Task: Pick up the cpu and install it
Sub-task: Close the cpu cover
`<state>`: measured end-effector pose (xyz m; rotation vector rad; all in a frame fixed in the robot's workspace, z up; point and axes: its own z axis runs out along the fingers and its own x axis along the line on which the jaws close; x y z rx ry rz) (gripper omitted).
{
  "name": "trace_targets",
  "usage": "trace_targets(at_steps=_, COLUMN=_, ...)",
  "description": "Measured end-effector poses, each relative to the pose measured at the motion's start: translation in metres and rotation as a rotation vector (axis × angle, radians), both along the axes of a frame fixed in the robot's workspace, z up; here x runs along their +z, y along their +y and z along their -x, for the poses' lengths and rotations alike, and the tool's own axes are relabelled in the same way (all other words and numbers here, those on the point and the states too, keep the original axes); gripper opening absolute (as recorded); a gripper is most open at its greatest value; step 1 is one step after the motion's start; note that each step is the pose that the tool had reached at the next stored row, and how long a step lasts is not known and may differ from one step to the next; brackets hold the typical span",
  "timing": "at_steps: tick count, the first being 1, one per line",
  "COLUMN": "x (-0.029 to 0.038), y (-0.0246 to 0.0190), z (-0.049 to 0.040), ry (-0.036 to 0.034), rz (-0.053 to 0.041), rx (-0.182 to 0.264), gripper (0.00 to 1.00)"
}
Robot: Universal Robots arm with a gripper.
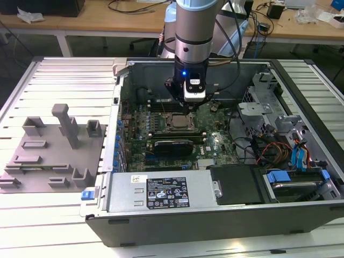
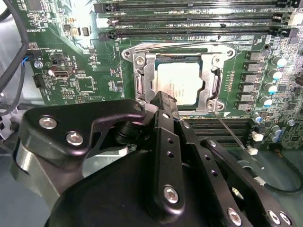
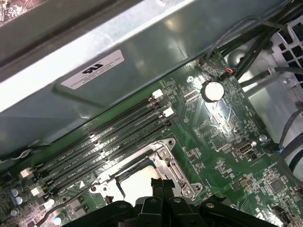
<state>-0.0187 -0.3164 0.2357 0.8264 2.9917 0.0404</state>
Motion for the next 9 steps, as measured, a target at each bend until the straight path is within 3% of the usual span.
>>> trace_targets(at_steps=9, x=0.0000, y=0.0000, z=0.0000, ry=0.0000, rz=0.0000, rx=0.002, gripper=0.11)
